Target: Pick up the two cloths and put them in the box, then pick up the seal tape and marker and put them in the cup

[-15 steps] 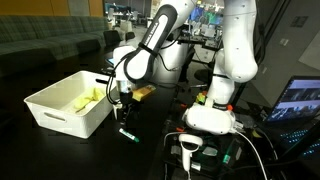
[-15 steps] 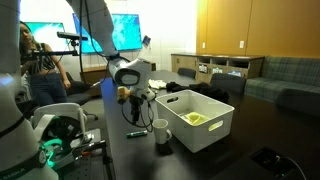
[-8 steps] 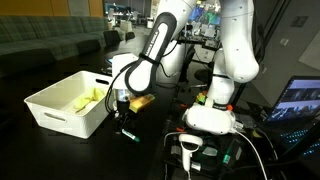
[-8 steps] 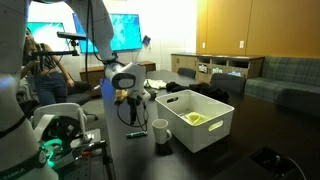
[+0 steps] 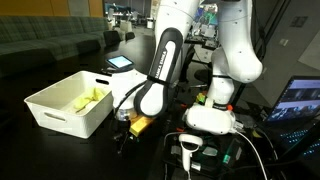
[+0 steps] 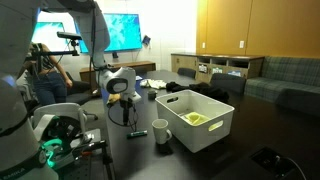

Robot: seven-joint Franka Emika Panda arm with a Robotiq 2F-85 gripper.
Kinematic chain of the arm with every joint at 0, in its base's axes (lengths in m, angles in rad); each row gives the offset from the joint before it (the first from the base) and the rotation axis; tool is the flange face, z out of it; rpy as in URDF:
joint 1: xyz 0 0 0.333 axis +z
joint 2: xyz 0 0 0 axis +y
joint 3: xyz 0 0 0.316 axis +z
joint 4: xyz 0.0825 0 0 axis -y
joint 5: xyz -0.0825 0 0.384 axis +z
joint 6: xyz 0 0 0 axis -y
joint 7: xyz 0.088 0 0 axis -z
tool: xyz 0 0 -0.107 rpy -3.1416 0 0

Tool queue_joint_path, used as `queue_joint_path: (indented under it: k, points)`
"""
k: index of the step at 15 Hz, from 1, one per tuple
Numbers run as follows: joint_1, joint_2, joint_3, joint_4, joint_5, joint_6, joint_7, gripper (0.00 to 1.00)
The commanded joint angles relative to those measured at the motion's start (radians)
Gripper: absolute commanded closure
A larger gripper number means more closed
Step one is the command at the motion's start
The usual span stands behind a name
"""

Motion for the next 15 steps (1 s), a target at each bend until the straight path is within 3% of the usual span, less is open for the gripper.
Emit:
queue_joint_path:
  k: [1,10,15]
  points:
    - [0.084,0.032,-0.053,0.011,-0.055,0.038,0.109,0.00]
    - [0.218,0.005,-0.191,-0.013,-0.174,0.027,0.266,0.00]
    - [0.189,0.008,-0.221,0.003,-0.212,0.003,0.247,0.00]
